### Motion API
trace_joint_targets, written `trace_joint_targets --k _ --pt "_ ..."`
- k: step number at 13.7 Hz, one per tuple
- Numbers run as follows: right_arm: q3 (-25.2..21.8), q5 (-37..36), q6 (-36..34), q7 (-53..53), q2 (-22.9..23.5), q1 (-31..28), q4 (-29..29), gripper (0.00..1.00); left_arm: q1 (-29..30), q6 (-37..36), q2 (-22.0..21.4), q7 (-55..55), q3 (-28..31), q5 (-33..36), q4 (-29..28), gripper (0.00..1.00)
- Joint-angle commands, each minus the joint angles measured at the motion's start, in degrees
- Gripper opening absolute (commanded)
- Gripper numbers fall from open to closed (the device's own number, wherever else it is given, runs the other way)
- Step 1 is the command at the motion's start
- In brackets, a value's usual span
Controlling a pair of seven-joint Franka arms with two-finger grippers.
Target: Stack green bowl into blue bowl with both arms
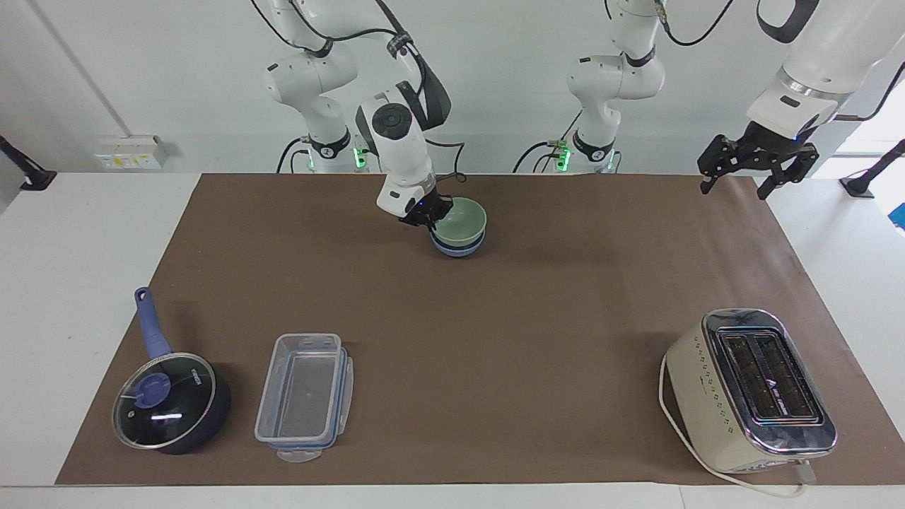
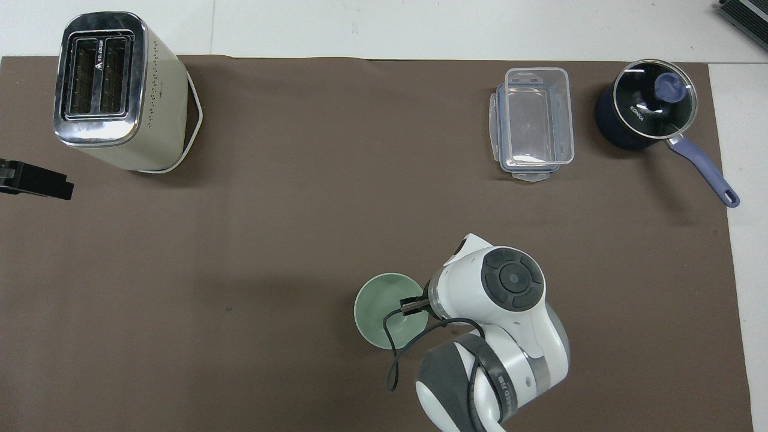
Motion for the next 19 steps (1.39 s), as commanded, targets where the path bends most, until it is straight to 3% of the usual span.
trace_joint_targets --k 1,7,8,9,10,11,14,19 --pt "0.0 1.3 2.1 0.1 0.1 0.5 -1.1 0.00 0.3 -0.7 -0.6 -0.4 0.0 -0.4 -0.2 1.00" --pt "0.0 1.2 3.4 0.2 1.5 0.8 -0.9 0.04 0.3 -0.7 -0.6 -0.4 0.0 -0.4 -0.2 1.00" --pt "0.0 1.2 3.1 0.2 1.5 0.8 -0.7 0.14 0.3 -0.7 -0.6 -0.4 0.0 -0.4 -0.2 1.00" --pt "0.0 1.2 2.8 0.3 1.5 0.8 -0.5 0.32 0.3 -0.7 -0.6 -0.4 0.0 -0.4 -0.2 1.00" --pt "0.0 1.2 2.5 0.2 1.2 0.8 -0.2 0.63 0.3 -0.7 -0.6 -0.4 0.0 -0.4 -0.2 1.00" --pt "0.0 1.2 1.4 0.2 0.6 0.6 0.1 1.00 0.3 -0.7 -0.6 -0.4 0.0 -0.4 -0.2 1.00" --pt "-0.7 0.3 -6.1 0.5 -1.4 -0.5 4.8 1.00 0.3 -0.7 -0.6 -0.4 0.0 -0.4 -0.2 1.00" --pt "-0.8 -6.5 -14.3 -0.1 -6.3 -9.8 10.8 1.00 0.3 -0.7 -0.6 -0.4 0.0 -0.4 -0.2 1.00"
